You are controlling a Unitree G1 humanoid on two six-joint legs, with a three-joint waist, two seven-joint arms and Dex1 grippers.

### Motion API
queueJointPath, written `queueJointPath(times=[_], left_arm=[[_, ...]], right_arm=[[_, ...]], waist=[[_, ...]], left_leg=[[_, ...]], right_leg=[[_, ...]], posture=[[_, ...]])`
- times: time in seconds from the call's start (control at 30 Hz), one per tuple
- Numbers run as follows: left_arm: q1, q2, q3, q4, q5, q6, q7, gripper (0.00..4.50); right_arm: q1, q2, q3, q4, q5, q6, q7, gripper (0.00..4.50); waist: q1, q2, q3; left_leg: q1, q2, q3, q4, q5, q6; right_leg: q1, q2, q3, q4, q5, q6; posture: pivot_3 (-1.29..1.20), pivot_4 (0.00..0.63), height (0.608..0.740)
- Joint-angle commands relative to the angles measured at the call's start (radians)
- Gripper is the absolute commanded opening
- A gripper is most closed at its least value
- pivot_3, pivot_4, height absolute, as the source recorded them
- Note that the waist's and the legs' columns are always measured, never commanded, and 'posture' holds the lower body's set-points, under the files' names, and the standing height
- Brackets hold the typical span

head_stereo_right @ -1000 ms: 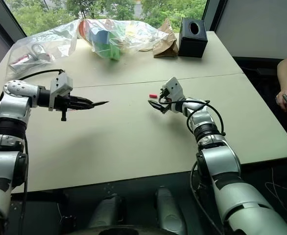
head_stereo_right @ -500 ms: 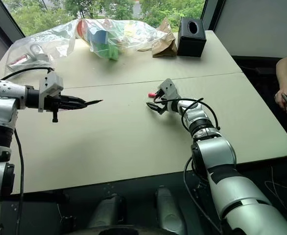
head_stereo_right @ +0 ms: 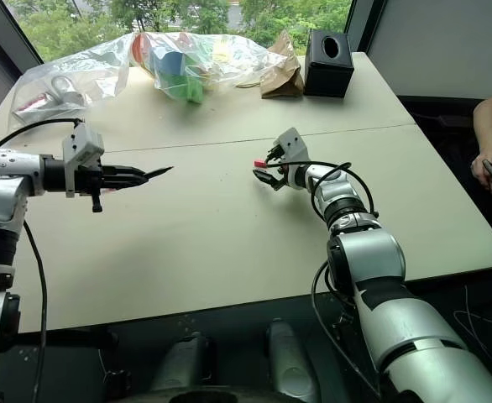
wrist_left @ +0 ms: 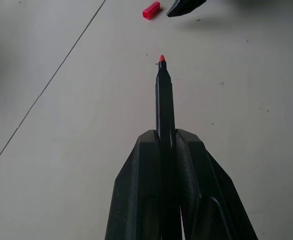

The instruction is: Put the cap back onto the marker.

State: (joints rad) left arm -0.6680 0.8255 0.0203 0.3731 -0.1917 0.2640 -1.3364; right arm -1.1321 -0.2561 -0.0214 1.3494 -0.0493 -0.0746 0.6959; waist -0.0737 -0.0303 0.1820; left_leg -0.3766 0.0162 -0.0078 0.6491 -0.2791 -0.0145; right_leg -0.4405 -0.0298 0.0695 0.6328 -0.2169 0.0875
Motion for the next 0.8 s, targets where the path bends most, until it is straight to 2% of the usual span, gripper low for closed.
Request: queueJointPath(times=[0.03, 0.8], left_arm=[[0.011, 0.033, 0.042, -0.057, -0.032, 0.022, 0.019, 0.03], [0.042, 0.048, 0.036, -0.108, -0.072, 0.063, 0.070, 0.03]], right_arm=[[-0.009, 0.003, -0.013, -0.005, -0.010, -0.004, -0.009, 4.50], [-0.006, 0.055, -0.018, -0.001, -0.044, -0.008, -0.034, 4.50]], waist=[[0.000, 0.000, 0.000], [-0.001, 0.000, 0.000]], left_leg=[[0.000, 0.000, 0.000, 0.000, 0.000, 0.000], [0.000, 0.000, 0.000, 0.000, 0.000, 0.000]], right_leg=[[0.000, 0.000, 0.000, 0.000, 0.000, 0.000], [0.000, 0.000, 0.000, 0.000, 0.000, 0.000]], posture=[[0.00, 0.150, 0.739], [0.00, 0.150, 0.739]])
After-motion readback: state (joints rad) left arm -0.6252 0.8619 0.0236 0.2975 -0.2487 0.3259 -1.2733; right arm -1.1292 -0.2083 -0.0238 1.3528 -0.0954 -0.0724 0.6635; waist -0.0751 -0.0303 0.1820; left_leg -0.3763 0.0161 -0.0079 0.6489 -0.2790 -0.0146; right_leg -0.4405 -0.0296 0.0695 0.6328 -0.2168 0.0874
